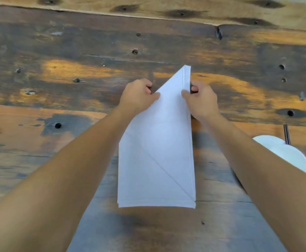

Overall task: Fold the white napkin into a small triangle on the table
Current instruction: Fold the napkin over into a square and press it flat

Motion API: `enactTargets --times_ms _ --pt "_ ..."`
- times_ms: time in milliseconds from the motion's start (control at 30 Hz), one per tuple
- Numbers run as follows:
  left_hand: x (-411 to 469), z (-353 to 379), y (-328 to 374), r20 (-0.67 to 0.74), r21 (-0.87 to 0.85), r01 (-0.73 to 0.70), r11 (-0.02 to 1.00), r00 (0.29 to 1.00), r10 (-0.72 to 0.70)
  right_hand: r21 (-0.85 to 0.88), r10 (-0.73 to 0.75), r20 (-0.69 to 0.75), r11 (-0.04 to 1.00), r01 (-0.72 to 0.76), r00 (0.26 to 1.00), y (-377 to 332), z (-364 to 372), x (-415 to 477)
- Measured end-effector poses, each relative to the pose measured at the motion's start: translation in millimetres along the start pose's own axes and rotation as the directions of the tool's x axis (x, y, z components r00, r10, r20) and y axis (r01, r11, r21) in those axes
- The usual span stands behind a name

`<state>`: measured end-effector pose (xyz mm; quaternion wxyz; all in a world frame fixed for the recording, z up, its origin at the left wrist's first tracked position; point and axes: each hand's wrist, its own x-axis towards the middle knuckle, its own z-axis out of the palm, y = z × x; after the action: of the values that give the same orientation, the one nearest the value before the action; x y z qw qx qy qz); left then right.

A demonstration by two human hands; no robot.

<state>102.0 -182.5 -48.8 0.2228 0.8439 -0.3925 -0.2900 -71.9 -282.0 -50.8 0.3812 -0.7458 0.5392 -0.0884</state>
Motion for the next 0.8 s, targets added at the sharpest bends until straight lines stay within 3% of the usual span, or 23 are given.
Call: enactTargets --times_ms 67,167,233,300,400,500,567,667,800 --pt "21.7 6.3 13.9 0.054 -0.045 0.034 0.998 0.998 -0.032 -0.003 0.038 0.005 0.999 -0.038 0.999 -8.0 0.0 19.6" --pt "40.5 16.6 31.0 0.098 0.039 0.019 0.999 0.995 -0.023 0.065 0.13 0.021 0.989 -0.131 0.991 -10.1 -3.7 33.2" --pt "43.9 20.9 39.2 0.1 0.091 -0.046 0.995 0.994 0.037 0.14 0.192 0.023 0.971 -0.193 0.981 -8.8 -7.9 38.5" --pt "38.6 19.0 44.2 0.075 0.013 -0.13 0.991 0.989 0.129 0.211 0.198 0.02 0.957 -0.198 0.98 -11.0 -14.1 43.4" --pt "23.5 10.1 47.2 0.074 -0.242 -0.217 0.946 0.968 0.241 0.428 0.195 0.18 0.867 -0.255 0.964 -16.4 -31.3 50.0" --pt "8.6 -0.5 48.7 0.083 -0.325 -0.286 0.902 0.941 0.328 0.51 0.097 0.406 0.801 -0.314 0.909 -20.0 -55.8 48.8" --pt "-1.2 -6.9 47.0 0.083 -0.322 -0.311 0.894 0.932 0.353 0.544 -0.018 0.442 0.801 -0.252 0.897 -22.2 -67.4 43.1" --pt "-20.7 -18.6 33.3 0.137 -0.26 -0.32 0.911 0.922 0.363 0.55 -0.159 0.382 0.831 -0.085 0.911 -26.9 -84.5 18.2" --pt "-47.3 -38.0 -9.5 0.252 0.09 -0.368 0.925 0.907 0.336 0.385 -0.347 0.342 0.9 0.206 0.874 -28.7 -106.7 -37.8"
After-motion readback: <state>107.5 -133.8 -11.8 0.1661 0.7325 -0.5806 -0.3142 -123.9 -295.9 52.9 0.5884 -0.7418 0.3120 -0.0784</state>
